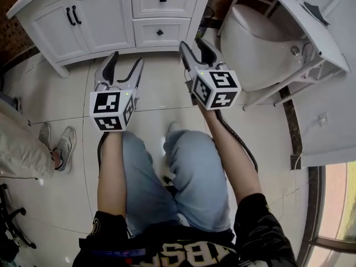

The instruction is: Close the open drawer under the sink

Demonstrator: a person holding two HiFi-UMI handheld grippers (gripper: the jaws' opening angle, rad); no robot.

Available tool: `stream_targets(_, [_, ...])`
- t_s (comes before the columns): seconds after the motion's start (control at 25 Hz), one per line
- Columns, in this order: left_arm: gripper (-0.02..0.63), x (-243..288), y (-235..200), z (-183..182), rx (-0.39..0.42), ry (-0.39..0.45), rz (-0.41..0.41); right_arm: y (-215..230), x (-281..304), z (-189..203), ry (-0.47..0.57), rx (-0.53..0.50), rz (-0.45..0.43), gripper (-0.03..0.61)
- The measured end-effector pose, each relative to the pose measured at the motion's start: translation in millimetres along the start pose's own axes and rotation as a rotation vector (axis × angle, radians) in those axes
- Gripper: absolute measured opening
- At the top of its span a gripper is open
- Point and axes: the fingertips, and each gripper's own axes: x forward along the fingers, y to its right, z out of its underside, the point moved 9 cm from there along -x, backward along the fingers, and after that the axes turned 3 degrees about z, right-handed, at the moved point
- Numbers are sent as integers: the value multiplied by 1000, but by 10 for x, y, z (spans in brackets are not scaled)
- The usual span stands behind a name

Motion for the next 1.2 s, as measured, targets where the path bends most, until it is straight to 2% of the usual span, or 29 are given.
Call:
stream_targets(0.2, [293, -85, 13, -31, -8, 44, -21, -235, -364, -163, 117, -18, 37, 232])
stream_targets(0.28, [296, -51, -62, -6, -32, 63, -44, -266, -327, -67, 105, -8, 46, 286])
stream_targets(0.4, [308, 46, -96, 68, -48, 50, -55, -150, -170, 60, 26, 35, 95, 368])
stream_targets(0.52, [310, 115, -135, 80, -89, 59, -71, -1, 10, 29, 33, 137, 139, 373])
stream_targets(0.64, [310, 120, -106, 104, -114, 48, -63, 2, 18, 196, -27, 41, 102, 374])
stream_targets(0.8, [310, 29, -223, 69, -121, 69, -125, -17, 67, 319, -34, 96, 37, 380])
stream_targets(0.88, [308, -5, -260, 98, -127, 66, -148, -47, 105, 352, -51, 53, 29, 380])
stream_targets(1.08, [310, -12, -292, 104, -109, 48, -144, -126, 168, 346, -77, -77, 60, 380])
stream_targets(1.2, [310, 29, -264, 123, -91, 9, -128, -117, 160, 309, -41, -47, 54, 380])
